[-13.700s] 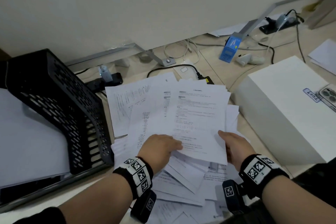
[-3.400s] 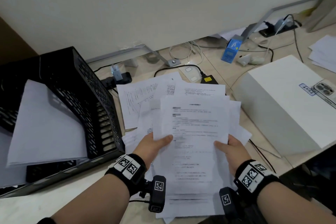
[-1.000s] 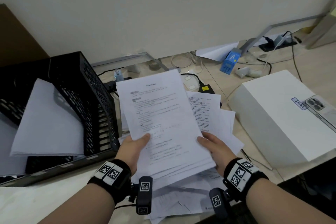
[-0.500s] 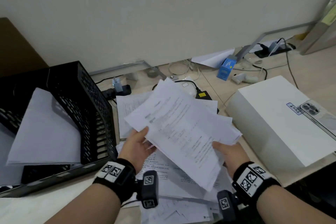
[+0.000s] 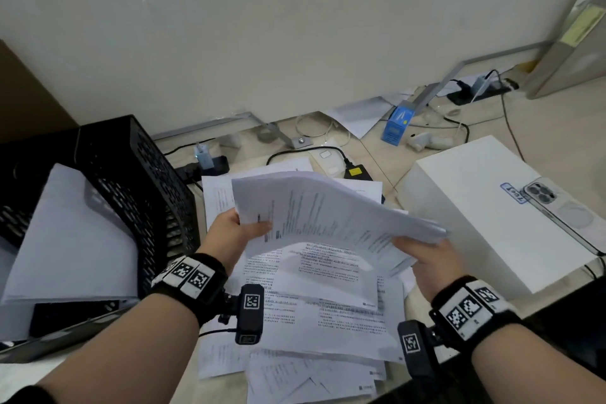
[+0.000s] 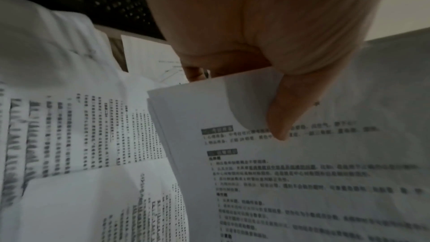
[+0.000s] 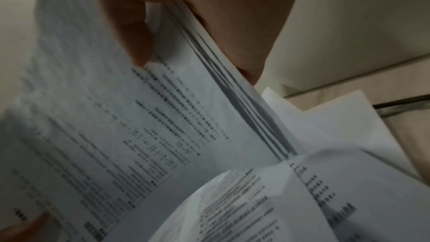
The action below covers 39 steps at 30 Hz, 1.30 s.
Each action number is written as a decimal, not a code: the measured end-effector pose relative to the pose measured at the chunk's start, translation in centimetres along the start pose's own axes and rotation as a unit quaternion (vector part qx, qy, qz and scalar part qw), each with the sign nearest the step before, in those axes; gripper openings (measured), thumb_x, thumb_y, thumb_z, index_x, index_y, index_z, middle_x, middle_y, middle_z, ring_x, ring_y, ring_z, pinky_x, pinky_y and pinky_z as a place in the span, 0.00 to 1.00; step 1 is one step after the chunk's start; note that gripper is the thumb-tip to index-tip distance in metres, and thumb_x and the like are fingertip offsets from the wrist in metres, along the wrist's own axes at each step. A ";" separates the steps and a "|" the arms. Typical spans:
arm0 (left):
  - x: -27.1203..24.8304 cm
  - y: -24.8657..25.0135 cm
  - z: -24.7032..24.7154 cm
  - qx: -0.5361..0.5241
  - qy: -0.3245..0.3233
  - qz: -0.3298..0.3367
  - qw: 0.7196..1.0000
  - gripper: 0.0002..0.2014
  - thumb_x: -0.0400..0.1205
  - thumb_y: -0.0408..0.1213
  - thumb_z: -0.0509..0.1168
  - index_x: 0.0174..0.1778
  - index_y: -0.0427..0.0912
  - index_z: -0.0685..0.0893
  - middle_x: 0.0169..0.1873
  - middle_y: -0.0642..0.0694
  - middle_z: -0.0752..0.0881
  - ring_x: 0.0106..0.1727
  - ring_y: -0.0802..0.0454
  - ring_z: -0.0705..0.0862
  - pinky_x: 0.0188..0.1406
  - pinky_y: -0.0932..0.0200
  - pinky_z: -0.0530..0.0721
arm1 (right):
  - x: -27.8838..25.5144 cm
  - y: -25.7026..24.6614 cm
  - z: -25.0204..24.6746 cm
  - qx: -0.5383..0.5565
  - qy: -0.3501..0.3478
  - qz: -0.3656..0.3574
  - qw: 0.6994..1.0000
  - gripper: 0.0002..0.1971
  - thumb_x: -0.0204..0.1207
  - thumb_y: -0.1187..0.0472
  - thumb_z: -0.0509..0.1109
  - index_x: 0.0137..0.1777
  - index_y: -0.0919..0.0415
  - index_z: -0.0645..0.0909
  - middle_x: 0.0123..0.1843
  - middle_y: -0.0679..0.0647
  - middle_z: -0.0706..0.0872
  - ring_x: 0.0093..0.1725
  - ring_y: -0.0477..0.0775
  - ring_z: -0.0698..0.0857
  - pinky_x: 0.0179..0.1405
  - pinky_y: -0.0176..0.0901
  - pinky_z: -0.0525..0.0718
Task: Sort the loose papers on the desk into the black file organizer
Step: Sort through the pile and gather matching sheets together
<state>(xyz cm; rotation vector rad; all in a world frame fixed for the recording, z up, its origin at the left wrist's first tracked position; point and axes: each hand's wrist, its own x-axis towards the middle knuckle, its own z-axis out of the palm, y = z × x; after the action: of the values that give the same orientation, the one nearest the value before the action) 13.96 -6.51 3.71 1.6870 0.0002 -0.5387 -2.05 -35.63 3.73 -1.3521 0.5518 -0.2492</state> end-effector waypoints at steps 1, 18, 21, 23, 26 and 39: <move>-0.1 -0.2 0.1 -0.014 0.002 0.004 1.000 0.13 0.77 0.22 0.74 0.54 0.38 0.90 0.51 0.45 0.95 0.54 0.45 0.93 0.60 0.46 0.87 | 0.0 -0.1 0.0 -0.005 0.005 0.000 1.000 0.16 0.73 0.79 0.71 0.43 0.56 0.92 0.44 0.60 0.93 0.49 0.63 0.90 0.53 0.59 0.85; -3.3 -4.9 3.3 -0.057 0.016 0.003 0.998 0.24 0.73 0.27 0.78 0.65 0.46 0.85 0.57 0.45 0.91 0.59 0.50 0.89 0.56 0.58 0.84 | -2.2 2.5 0.3 -0.043 0.078 0.077 0.993 0.07 0.78 0.70 0.74 0.51 0.58 0.87 0.45 0.57 0.93 0.45 0.57 0.92 0.42 0.48 0.88; -3.5 -4.9 4.4 0.011 -0.021 -0.006 1.000 0.19 0.72 0.37 0.76 0.59 0.50 0.90 0.54 0.47 0.93 0.59 0.49 0.89 0.60 0.53 0.84 | -2.4 2.6 0.6 -0.070 0.078 0.097 0.990 0.04 0.80 0.66 0.74 0.48 0.56 0.86 0.45 0.57 0.92 0.42 0.55 0.91 0.36 0.44 0.87; -3.4 -4.3 4.8 0.041 0.017 -0.005 0.999 0.08 0.78 0.39 0.76 0.52 0.49 0.91 0.49 0.48 0.93 0.56 0.47 0.90 0.56 0.54 0.84 | -2.3 2.2 0.9 -0.062 0.085 0.099 0.989 0.04 0.81 0.65 0.73 0.46 0.56 0.85 0.43 0.52 0.92 0.39 0.49 0.90 0.32 0.39 0.85; -3.2 -3.0 4.3 0.070 0.036 0.006 0.997 0.03 0.84 0.41 0.71 0.52 0.50 0.89 0.46 0.55 0.93 0.50 0.56 0.91 0.45 0.63 0.85 | -2.3 1.3 0.8 -0.071 0.065 0.093 0.991 0.06 0.82 0.64 0.72 0.46 0.53 0.85 0.45 0.50 0.92 0.42 0.50 0.90 0.38 0.43 0.84; -7.3 4.4 -2.1 0.344 -0.009 0.163 0.925 0.11 0.87 0.47 0.63 0.40 0.52 0.84 0.32 0.57 0.86 0.35 0.58 0.83 0.37 0.58 0.80 | 0.6 -1.1 3.9 -0.383 -0.058 -0.118 0.914 0.42 0.70 0.56 0.83 0.81 0.41 0.67 0.74 0.35 0.70 0.73 0.39 0.69 0.74 0.40 0.65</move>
<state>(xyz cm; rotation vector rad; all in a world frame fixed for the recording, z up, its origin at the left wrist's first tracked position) 9.46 -3.27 10.55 2.3022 -0.5302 -0.3105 0.60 -32.77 5.09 -2.1914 0.3920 -0.1457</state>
